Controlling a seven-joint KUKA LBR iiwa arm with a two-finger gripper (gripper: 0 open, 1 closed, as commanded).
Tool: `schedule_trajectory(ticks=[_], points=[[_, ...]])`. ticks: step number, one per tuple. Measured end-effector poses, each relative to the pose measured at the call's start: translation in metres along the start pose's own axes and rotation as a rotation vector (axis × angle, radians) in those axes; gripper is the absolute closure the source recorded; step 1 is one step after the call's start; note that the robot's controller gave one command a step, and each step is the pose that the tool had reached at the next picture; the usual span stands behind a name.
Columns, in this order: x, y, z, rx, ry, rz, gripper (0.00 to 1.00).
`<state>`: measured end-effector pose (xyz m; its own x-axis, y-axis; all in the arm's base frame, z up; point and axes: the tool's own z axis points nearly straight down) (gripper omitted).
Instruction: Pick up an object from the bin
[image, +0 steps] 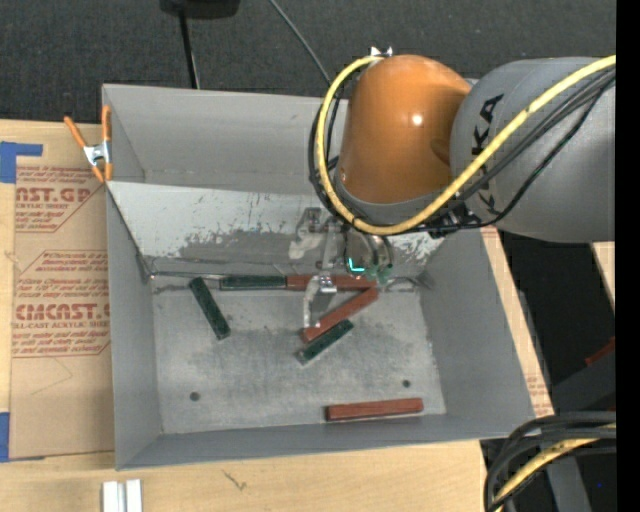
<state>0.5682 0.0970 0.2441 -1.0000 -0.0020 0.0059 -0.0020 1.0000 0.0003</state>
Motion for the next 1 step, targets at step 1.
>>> schedule_trajectory(ticks=[1], points=[[-0.0014,-0.0004,-0.0047,-0.001,-0.008,0.001,0.00]])
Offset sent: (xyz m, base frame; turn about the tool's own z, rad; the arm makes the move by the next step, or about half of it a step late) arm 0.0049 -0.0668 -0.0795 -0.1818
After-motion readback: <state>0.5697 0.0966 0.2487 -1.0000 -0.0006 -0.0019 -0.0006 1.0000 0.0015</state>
